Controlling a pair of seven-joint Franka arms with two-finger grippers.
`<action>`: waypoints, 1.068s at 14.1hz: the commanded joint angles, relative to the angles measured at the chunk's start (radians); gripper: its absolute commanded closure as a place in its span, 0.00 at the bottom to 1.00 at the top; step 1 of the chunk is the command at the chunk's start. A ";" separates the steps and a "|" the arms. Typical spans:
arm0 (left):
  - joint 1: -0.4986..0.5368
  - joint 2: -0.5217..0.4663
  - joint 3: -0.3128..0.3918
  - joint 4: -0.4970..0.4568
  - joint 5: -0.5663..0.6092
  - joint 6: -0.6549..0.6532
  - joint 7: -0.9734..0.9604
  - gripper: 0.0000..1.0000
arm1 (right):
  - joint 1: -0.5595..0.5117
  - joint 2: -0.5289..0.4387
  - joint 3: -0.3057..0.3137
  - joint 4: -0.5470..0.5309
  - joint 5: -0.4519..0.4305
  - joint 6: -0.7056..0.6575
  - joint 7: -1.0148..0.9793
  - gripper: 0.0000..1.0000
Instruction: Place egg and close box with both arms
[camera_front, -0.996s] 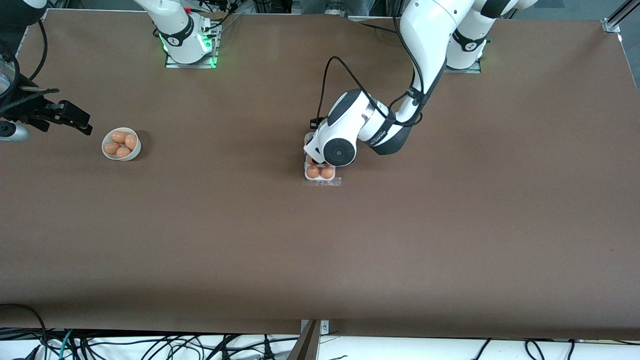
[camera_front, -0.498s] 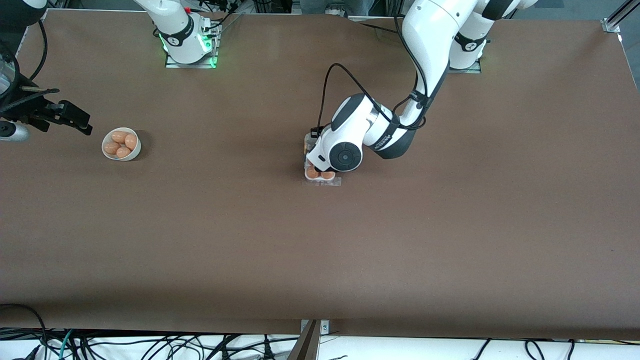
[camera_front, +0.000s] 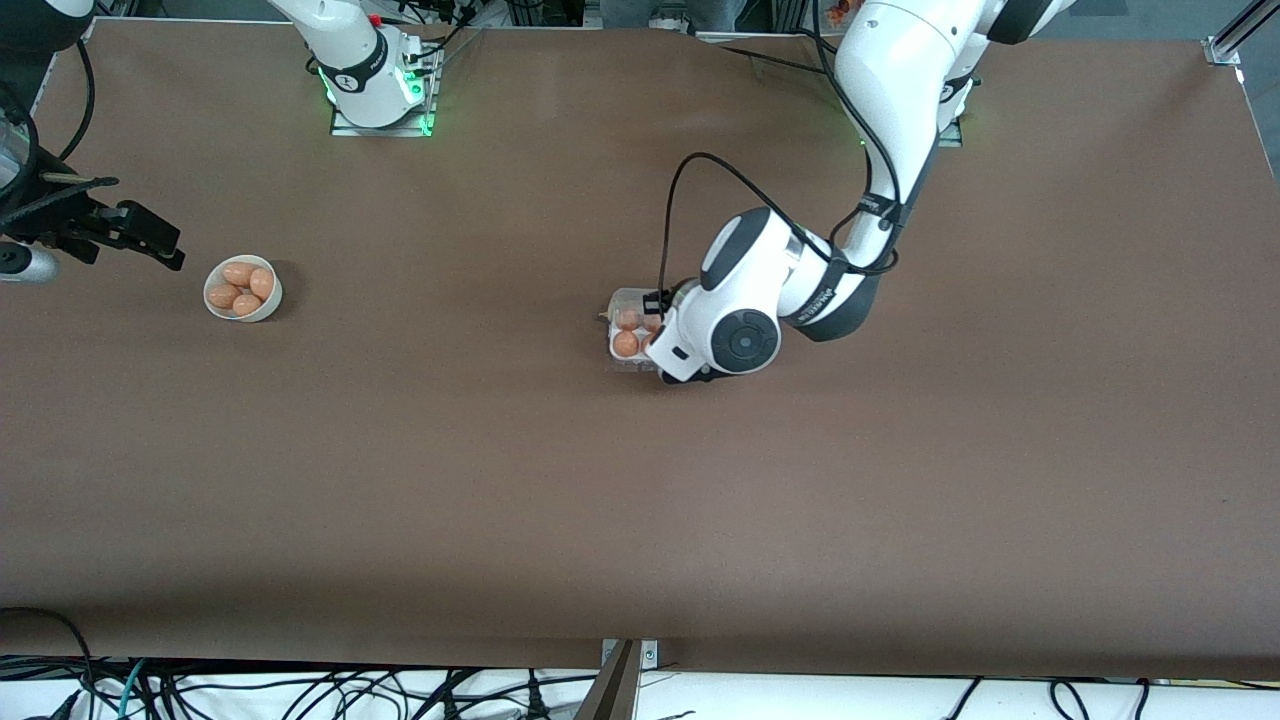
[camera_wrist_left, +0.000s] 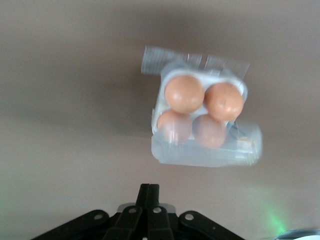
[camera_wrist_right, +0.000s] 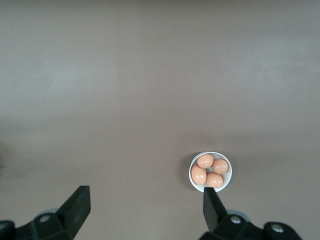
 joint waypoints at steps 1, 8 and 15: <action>0.009 -0.013 0.030 0.061 -0.012 -0.014 -0.009 0.85 | -0.008 -0.006 0.005 -0.003 -0.002 0.004 -0.016 0.00; 0.017 -0.152 0.276 0.150 0.228 -0.031 0.045 0.00 | -0.008 -0.004 0.005 -0.001 -0.002 0.004 -0.016 0.00; 0.173 -0.208 0.276 0.152 0.433 -0.061 0.171 0.00 | -0.008 -0.004 0.005 -0.001 0.000 0.001 -0.016 0.00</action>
